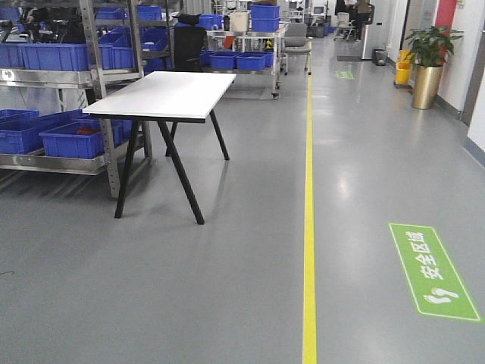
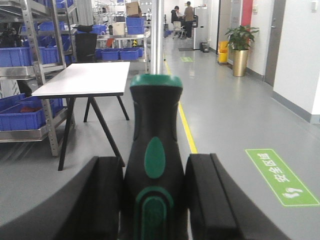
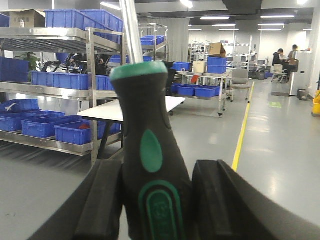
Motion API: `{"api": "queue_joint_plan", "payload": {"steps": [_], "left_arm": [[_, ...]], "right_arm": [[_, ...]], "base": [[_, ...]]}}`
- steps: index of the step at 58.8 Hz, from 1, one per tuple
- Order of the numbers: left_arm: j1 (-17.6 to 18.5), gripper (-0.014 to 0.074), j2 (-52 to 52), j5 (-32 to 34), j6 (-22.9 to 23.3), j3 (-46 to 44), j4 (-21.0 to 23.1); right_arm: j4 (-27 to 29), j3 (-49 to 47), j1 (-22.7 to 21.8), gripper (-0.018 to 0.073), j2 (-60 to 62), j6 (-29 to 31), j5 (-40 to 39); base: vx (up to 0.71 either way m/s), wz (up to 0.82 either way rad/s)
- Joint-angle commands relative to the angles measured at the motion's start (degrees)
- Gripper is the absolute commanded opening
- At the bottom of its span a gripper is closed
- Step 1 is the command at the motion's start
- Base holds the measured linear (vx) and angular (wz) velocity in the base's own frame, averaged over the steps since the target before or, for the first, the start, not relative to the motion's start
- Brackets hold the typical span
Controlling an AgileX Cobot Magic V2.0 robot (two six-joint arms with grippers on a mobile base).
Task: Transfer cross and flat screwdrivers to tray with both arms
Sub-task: 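Hold both screwdrivers while the base turns away from the table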
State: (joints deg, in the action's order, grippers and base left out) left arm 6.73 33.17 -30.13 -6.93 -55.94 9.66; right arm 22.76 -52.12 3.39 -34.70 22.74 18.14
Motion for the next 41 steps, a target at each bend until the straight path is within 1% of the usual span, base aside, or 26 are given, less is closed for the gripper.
{"api": "queue_joint_plan", "payload": {"steps": [1,18,41], "left_arm": [[0.16,0.0003,0.16,5.61,0.14,-1.66,0.75],[0.16,0.0003,0.16,5.61,0.14,-1.66,0.75],[0.16,0.0003,0.16,5.61,0.14,-1.66,0.75]], "right_arm": [[0.48,-1.68,-0.13,-0.0008,-0.24,0.17,-5.41],[0.48,-1.68,-0.08,-0.0008,-0.24,0.17,-5.41],[0.48,-1.68,-0.08,-0.0008,-0.24,0.17,-5.41]], "base": [[0.36,0.14],[0.41,0.16],[0.48,0.21]]}}
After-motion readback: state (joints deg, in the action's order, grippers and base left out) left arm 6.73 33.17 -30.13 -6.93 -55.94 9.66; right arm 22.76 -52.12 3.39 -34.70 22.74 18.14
